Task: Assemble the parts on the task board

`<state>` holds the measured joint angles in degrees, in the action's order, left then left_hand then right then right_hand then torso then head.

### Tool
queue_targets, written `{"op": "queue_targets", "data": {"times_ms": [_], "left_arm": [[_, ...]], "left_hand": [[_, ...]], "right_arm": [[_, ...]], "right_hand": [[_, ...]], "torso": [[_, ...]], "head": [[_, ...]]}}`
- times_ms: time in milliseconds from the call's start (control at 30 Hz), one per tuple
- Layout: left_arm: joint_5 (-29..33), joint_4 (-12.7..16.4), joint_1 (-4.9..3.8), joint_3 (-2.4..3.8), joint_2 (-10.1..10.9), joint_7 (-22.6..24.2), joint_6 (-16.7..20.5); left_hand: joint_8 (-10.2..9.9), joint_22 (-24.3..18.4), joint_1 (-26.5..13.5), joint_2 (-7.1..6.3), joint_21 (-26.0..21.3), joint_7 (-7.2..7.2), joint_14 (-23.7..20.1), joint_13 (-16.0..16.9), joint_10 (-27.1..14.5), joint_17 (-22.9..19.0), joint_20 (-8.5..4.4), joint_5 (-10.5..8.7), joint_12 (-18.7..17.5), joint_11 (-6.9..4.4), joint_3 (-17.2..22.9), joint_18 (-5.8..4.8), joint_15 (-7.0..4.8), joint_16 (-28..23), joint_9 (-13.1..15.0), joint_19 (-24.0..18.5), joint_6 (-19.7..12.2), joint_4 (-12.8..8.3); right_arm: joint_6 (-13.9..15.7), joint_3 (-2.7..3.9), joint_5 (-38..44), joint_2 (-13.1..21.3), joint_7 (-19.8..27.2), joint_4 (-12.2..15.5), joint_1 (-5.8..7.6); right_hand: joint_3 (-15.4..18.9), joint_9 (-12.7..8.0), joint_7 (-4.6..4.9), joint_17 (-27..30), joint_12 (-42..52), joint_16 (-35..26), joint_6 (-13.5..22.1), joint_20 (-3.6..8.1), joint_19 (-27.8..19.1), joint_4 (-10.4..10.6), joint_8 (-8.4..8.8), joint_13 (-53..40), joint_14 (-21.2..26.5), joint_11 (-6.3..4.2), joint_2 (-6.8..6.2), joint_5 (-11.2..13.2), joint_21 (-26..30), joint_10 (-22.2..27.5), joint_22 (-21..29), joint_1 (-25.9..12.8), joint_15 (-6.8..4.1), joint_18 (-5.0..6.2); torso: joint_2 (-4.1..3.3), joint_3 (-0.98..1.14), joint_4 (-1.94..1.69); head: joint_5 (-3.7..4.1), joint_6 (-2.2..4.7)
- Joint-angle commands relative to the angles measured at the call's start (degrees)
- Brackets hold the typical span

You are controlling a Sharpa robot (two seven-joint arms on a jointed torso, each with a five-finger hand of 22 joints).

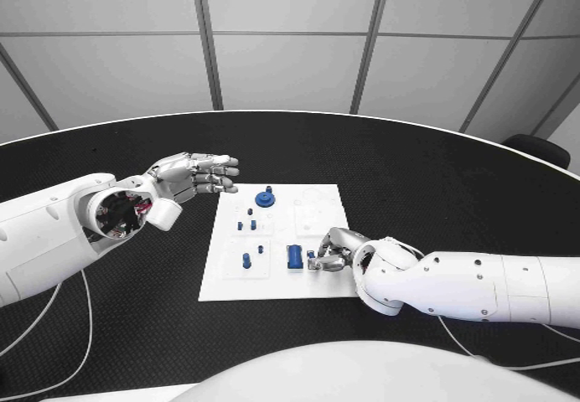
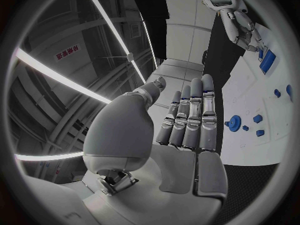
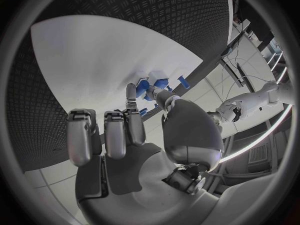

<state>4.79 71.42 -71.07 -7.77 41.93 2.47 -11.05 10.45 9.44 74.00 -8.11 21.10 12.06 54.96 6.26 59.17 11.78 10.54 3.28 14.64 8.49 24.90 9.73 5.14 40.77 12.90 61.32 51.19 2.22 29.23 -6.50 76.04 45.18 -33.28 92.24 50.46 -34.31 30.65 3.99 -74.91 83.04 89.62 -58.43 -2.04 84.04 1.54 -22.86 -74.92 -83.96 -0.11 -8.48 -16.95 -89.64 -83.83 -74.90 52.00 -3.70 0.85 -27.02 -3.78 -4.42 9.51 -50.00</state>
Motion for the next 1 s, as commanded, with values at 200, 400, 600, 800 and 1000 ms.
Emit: {"op": "queue_targets", "data": {"times_ms": [200, 400, 600, 800, 1000], "left_arm": [[0.0, -0.1, 0.0, 0.0, 0.0, 0.0, 0.0], [0.0, -0.1, 0.0, 0.0, -0.1, 0.0, 0.0], [0.0, -0.1, 0.0, 0.0, -0.1, 0.0, 0.0], [0.0, 0.0, 0.0, 0.0, 0.0, 0.0, 0.0], [0.0, 0.0, 0.01, 0.0, 0.1, 0.1, 0.0]], "left_hand": [[0.0, -0.1, 0.2, -0.07, -0.2, 0.05, -0.3, 0.0, -0.3, 0.1, 0.01, -0.24, 0.3, 0.06, 0.1, 0.69, 0.12, -0.2, -0.1, 0.4, -0.4, 0.3], [0.0, -0.1, 0.2, -0.07, -0.2, 0.05, -0.3, 0.0, -0.3, 0.1, 0.01, -0.24, 0.3, 0.06, 0.1, 0.69, 0.12, -0.2, -0.1, 0.4, -0.4, 0.3], [0.0, -0.1, 0.2, -0.07, -0.2, 0.05, -0.3, 0.0, -0.3, 0.1, 0.01, -0.24, 0.3, 0.06, 0.1, 0.69, 0.12, -0.2, -0.1, 0.4, -0.4, 0.3], [0.0, -0.1, 0.2, -0.07, -0.2, 0.05, -0.3, 0.0, -0.3, 0.1, 0.01, -0.24, 0.3, 0.06, 0.1, 0.69, 0.12, -0.2, -0.1, 0.4, -0.4, 0.3], [0.0, -0.1, 0.2, -0.07, -0.2, 0.05, -0.3, 0.0, -0.3, 0.1, 0.01, -0.24, 0.3, 0.06, 0.1, 0.69, 0.12, -0.2, -0.1, 0.4, -0.4, 0.3]], "right_arm": [[0.3, 0.0, 0.0, -0.1, 0.1, -0.2, 0.02], [0.6, 0.0, 0.0, -0.1, 0.5, -0.3, 0.03], [1.1, 0.0, 0.0, 0.0, 0.9, -0.1, 0.03], [1.5, -0.03, 0.0, 1.4, 2.5, 1.3, 0.02], [0.9, -0.09, 0.0, 3.0, 3.9, 2.6, 0.01]], "right_hand": [[1.4, 0.1, 0.14, -15.1, -0.2, 0.4, 0.8, 0.36, 5.8, 2.4, -0.29, -11.4, -6.0, -0.14, -0.98, 10.3, 0.9, -3.0, -14.8, -2.8, -0.38, -0.6], [3.5, 0.2, 0.1, -15.1, -0.2, 0.4, 0.9, 0.37, 5.8, 4.1, -0.32, -11.4, -6.0, -0.16, -1.85, 11.9, 1.1, -3.0, -14.7, -4.2, -0.4, -0.57], [3.8, 0.2, 0.07, -15.1, -0.3, 0.4, 1.0, 0.39, 5.8, 4.3, -0.36, -11.4, -6.0, -0.19, -1.84, 11.5, 1.1, -3.0, -14.7, -4.1, -0.43, -0.57], [3.9, 0.2, 0.05, -15.1, -0.2, 0.4, 1.0, 0.43, 5.8, 3.6, -0.43, -11.4, -6.0, -0.21, -1.28, 10.5, 1.1, -3.0, -14.7, -2.2, -0.46, -0.56], [3.5, 0.3, 0.12, -15.1, -0.3, 0.4, 1.2, 0.43, 5.8, 2.0, -0.44, -11.4, -6.0, -0.17, -0.88, 9.7, 1.1, -3.0, -14.7, 0.9, -0.42, -0.57]], "torso": [[-0.03, 0.01, 0.0], [0.01, 0.04, 0.02], [-0.01, 0.04, -0.02], [0.01, 0.11, 0.03], [0.09, 0.08, 0.16]], "head": [[0.04, 0.0], [0.07, 0.0], [0.15, 0.0], [-0.05, 0.0], [-0.12, 0.0]]}}
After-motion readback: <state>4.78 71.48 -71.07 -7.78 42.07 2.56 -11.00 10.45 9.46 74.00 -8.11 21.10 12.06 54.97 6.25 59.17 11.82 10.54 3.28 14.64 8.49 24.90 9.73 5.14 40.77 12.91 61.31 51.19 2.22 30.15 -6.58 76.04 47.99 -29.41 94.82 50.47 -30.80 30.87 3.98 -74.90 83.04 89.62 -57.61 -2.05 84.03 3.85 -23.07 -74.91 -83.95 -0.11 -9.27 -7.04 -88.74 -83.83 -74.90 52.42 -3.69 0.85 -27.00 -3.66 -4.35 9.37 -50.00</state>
